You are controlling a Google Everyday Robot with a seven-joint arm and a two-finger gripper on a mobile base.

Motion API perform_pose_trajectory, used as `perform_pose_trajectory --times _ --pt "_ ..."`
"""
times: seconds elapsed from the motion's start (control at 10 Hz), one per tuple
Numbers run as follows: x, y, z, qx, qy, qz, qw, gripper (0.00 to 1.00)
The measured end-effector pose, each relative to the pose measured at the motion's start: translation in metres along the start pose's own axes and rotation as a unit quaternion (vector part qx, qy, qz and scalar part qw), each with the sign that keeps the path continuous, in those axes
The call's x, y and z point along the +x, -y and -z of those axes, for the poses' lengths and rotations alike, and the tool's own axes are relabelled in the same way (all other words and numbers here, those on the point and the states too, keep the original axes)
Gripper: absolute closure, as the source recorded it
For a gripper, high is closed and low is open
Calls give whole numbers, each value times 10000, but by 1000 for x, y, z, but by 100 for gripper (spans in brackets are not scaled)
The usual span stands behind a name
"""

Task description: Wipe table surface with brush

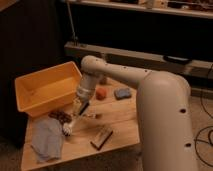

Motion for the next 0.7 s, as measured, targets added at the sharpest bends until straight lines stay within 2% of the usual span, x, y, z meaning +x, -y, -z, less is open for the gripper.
perform_pose_trajectory --times 0.3,0.4,0.5,0.6,0.7 --pt "30 -12 -11 -7 -322 27 9995 100" --pt "39 -12 -13 -6 -367 -16 9993 100" --pt "51 -9 -13 -15 -342 -127 9993 100" --pt "61 -4 -8 -34 -179 -285 9994 100" --pt "67 2 1 -63 117 -391 9991 100"
